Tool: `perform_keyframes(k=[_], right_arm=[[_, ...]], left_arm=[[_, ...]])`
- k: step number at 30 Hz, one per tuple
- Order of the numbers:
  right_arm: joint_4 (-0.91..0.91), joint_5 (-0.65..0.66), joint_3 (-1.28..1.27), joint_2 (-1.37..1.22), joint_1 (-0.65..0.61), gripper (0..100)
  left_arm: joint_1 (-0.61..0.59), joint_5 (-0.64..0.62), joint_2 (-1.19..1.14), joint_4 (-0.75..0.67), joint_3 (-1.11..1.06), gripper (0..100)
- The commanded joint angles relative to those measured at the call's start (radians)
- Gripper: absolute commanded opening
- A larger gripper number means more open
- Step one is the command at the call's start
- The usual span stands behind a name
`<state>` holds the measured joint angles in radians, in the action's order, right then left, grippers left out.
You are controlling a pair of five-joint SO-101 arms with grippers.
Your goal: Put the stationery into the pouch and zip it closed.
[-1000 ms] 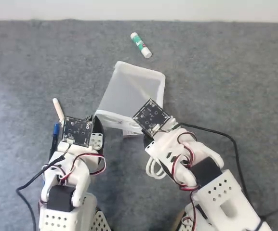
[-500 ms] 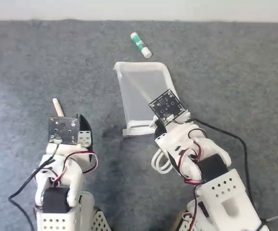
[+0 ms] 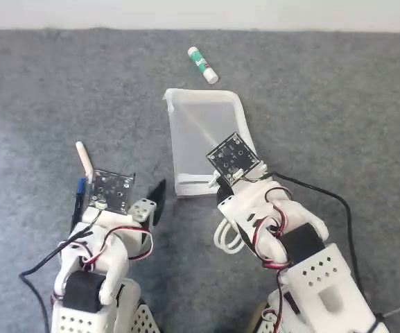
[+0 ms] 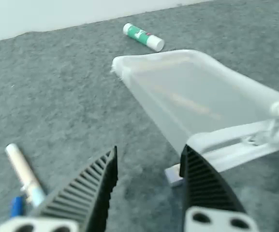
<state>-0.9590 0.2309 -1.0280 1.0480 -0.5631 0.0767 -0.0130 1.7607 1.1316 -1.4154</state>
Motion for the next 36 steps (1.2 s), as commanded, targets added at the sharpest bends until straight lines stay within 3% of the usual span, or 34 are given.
perform_keyframes(k=[1,8,17,36], right_arm=[[0.016,-0.003,0.034,0.041,-0.015,0.7],[0.008,-0.003,0.057,0.042,-0.018,0.7],[-0.085,-0.002,0.054,0.24,-0.085,0.7],[-0.122,0.046,0.02,0.289,-0.119,0.7]], left_arm=[[0.077,-0.008,0.008,0.005,0.054,21],[0.089,0.0,0.006,-0.006,0.03,21],[0.089,0.02,0.002,-0.144,-0.067,21],[0.08,0.014,0.006,-0.095,-0.008,20]])
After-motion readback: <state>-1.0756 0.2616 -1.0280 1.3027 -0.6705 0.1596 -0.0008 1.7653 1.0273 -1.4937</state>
